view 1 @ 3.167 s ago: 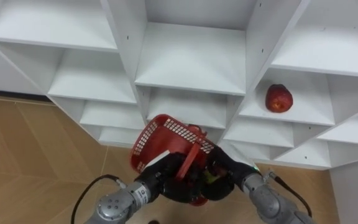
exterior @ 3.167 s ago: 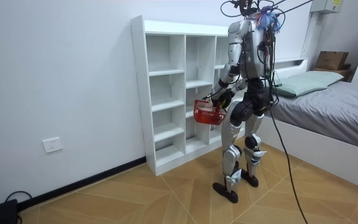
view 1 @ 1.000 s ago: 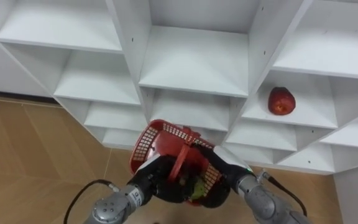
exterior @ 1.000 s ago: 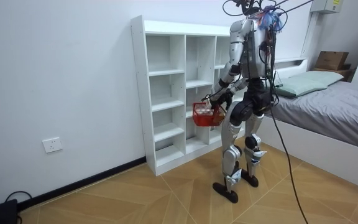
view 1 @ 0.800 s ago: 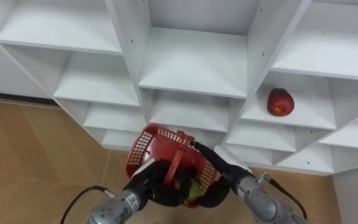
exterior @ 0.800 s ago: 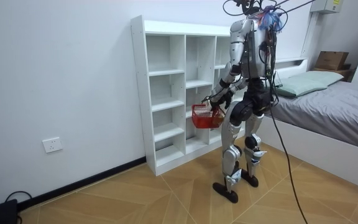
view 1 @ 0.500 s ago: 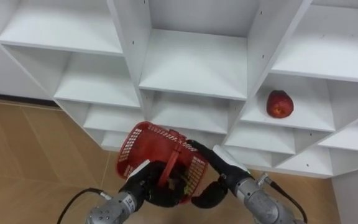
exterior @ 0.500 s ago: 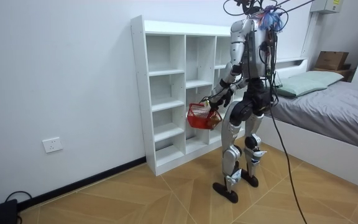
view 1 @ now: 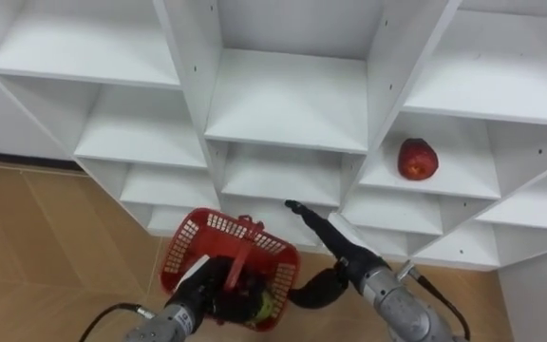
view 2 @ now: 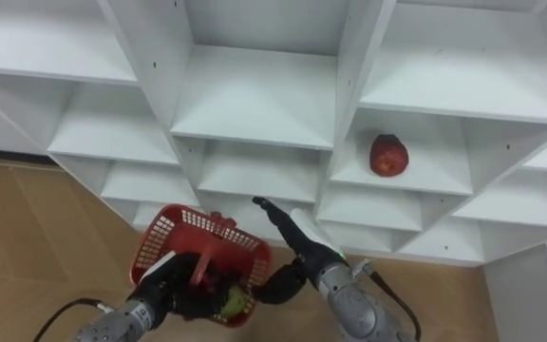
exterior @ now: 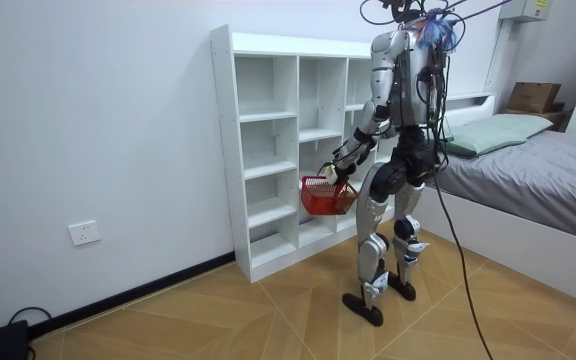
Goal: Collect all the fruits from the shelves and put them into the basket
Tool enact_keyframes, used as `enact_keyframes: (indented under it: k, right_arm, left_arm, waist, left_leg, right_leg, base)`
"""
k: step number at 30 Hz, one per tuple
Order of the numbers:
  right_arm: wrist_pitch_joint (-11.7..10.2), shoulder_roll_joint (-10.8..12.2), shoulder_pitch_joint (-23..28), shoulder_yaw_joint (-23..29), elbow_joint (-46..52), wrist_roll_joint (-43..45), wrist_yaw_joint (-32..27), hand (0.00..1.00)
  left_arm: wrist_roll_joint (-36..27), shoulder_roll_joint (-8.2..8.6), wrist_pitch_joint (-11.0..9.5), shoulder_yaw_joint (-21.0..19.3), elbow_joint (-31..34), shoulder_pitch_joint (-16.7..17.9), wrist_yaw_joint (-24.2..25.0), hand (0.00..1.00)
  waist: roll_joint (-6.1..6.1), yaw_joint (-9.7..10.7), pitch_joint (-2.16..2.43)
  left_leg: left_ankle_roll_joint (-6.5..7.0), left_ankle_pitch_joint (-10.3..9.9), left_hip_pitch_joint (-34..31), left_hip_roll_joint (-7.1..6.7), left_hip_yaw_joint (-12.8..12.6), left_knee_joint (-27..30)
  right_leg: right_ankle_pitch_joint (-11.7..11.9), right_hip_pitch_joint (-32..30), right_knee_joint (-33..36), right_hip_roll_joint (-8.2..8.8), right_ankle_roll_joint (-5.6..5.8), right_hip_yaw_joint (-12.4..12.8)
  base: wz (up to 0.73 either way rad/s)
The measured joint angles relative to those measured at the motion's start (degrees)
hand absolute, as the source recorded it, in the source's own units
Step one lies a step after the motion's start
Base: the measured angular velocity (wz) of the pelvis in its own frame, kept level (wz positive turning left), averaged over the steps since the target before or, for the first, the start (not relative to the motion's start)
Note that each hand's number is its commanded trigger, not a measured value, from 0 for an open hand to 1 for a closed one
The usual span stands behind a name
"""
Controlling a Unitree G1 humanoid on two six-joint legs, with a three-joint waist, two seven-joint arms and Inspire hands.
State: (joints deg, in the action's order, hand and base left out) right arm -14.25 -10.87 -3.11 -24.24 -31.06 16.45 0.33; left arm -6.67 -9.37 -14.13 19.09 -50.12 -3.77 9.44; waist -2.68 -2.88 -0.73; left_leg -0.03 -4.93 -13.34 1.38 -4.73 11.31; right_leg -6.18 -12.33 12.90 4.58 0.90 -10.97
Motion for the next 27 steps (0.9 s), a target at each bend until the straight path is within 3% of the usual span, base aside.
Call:
enact_keyframes:
  k: [11,17,27]
  right_arm:
    - [-1.2,1.1,0.1,6.6,0.7,-0.8,-6.0,0.0]
    - [-2.5,1.5,0.3,7.6,0.7,-3.3,-12.5,0.0]
    - [-3.6,1.4,0.5,10.1,0.7,-4.9,-17.3,0.0]
  left_arm:
    - [0.0,-0.04,-0.1,-1.0,-0.7,0.2,-2.8,1.0]
    - [0.0,-0.12,-0.1,-1.0,-0.5,0.8,-4.2,1.0]
    - [0.0,-0.16,-0.1,-3.2,1.2,1.1,-4.6,1.0]
  waist:
    - [-0.15,1.9,0.07]
    - [-0.13,2.7,0.07]
    - [-0.12,3.0,0.06]
  left_leg:
    - [0.02,0.0,0.2,-0.02,-0.1,0.0]
    - [0.01,0.0,0.2,-0.02,0.0,-0.1]
    - [0.0,0.0,0.5,-0.02,0.0,-0.5]
  right_leg:
    - [0.2,0.2,-0.2,-0.06,0.06,0.2]
    - [0.2,0.2,-0.4,-0.08,0.06,0.2]
    - [0.2,0.4,-0.6,-0.12,0.06,0.2]
  base:
    - [0.0]
    - [0.0]
    - [0.0]
